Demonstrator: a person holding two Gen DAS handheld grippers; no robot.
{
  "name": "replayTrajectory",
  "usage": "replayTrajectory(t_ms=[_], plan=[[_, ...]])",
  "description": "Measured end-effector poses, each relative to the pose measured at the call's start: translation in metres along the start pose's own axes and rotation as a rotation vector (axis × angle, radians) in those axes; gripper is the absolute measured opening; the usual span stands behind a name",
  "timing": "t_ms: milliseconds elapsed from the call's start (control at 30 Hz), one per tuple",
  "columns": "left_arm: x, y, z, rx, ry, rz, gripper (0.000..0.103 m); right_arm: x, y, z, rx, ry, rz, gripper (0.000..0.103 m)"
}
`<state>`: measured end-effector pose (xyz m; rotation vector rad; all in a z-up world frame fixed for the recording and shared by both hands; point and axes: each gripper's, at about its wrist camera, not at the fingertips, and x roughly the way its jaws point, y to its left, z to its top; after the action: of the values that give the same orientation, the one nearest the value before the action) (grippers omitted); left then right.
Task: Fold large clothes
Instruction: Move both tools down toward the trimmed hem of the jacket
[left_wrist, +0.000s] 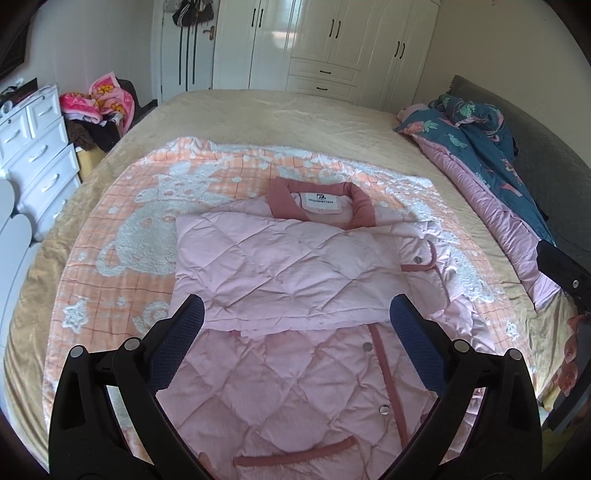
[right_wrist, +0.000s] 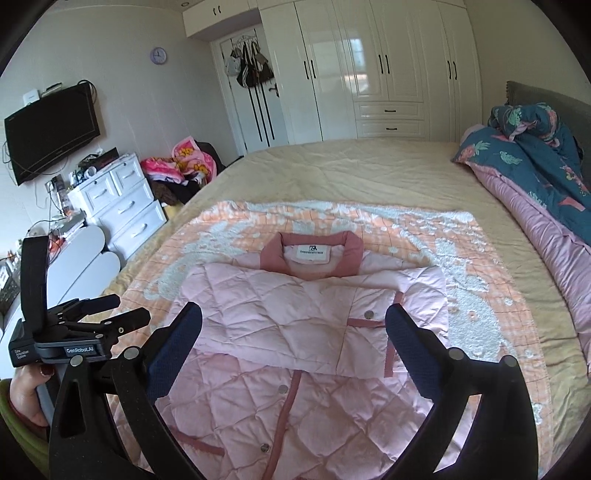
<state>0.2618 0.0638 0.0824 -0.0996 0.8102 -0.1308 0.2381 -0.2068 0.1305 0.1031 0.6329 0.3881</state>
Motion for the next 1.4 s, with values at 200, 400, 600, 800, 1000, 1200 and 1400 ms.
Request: replayTrajectory(t_ms=[200,400,600,800,1000,1200,1400], plan=[[-0.021,-0.002,-0.009,0.001,-0.022,-0.003,0.095,-0.029,0.004,-0.006,-0.011,-0.029,0.001,0.099],[-0.04,-0.001,-0.019,-0.006,-0.041,-0.011,0.095,-0.052,0.008,-0.013,-0.025,-0.047,-0.005,0.099],[-0.056,-0.001,-0.032,-0.004,-0.057,-0.01,0.095,-0.071,0.01,-0.023,-0.03,-0.06,-0.007,0.099],[-0.069,0.002,-0.047,-0.01,-0.065,-0.014,0.095,-0.085,0.008,-0.035,-0.026,-0.063,-0.008,0.099],[-0.077,0.005,-0.063,-0.028,-0.07,-0.018,0.095,-0.096,0.004,-0.048,-0.024,-0.063,-0.01,0.099],[-0.082,0.004,-0.08,-0.022,-0.068,-0.009,0.095,-0.103,-0.001,-0.064,-0.029,-0.05,-0.019,0.099],[-0.083,0.009,-0.101,-0.038,-0.061,-0.002,0.095,-0.107,-0.007,-0.083,-0.033,-0.039,-0.037,0.099]])
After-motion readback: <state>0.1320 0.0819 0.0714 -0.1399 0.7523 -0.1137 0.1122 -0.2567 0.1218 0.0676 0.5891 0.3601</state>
